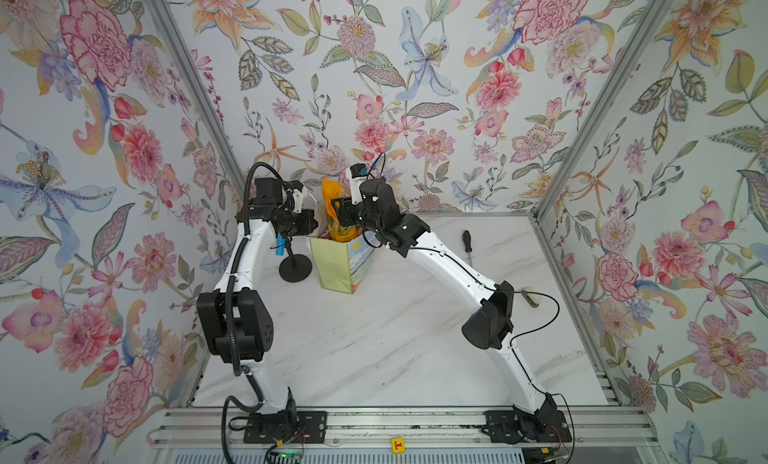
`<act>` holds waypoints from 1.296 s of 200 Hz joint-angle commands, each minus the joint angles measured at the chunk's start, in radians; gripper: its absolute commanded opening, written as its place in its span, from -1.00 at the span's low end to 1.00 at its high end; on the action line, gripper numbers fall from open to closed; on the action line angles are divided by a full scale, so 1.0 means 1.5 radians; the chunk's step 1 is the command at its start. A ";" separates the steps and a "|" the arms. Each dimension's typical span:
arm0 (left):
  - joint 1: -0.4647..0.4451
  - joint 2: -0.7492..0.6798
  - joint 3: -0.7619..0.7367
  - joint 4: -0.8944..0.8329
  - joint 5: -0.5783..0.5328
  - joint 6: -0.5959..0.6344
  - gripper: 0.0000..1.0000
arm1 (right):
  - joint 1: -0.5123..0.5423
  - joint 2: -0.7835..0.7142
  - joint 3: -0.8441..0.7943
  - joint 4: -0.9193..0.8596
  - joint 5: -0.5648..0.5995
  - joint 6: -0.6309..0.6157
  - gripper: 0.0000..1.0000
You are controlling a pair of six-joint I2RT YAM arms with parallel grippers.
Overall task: Place the snacks into the paper bag
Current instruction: 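Lower the gummy packet into the bag with the right gripper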
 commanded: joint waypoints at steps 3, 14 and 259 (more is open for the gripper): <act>0.009 -0.034 0.002 0.020 0.012 -0.006 -0.94 | -0.003 0.030 -0.018 -0.067 -0.005 0.022 -0.44; 0.009 -0.033 0.002 0.019 0.013 -0.006 -0.94 | -0.001 0.021 -0.038 -0.067 0.008 0.024 -0.44; 0.008 -0.036 0.002 0.020 0.013 -0.007 -0.94 | 0.061 -0.025 0.045 -0.107 0.134 -0.180 0.17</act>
